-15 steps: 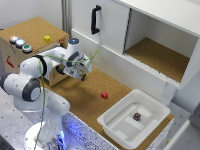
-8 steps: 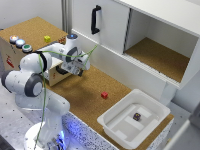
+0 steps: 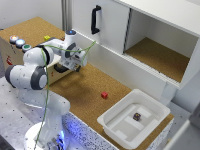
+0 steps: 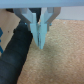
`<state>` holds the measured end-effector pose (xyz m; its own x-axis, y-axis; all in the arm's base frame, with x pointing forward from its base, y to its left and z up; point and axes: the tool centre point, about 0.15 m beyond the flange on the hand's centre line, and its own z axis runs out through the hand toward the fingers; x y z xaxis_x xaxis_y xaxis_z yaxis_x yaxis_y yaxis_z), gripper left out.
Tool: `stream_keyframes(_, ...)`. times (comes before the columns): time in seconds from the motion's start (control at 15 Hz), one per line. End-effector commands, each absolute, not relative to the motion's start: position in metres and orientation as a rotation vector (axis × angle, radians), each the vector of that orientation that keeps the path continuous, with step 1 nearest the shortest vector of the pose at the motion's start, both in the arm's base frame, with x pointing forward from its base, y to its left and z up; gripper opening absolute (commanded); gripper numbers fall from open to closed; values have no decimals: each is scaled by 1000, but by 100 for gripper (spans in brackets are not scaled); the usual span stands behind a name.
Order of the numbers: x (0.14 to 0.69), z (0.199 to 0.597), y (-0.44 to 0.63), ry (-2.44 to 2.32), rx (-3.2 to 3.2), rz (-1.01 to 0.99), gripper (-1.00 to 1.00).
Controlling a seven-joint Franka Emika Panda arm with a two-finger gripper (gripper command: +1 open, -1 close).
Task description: Close the drawer
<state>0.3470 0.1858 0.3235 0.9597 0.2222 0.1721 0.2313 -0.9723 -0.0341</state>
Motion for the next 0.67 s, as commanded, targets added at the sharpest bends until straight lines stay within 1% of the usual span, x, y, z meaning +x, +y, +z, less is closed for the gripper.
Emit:
stream_keyframes(0.0, 364, 326, 245, -364, -3085, -207, -100)
stream_keyframes(0.6, 360, 318, 304, -426, -3009, -255, -100)
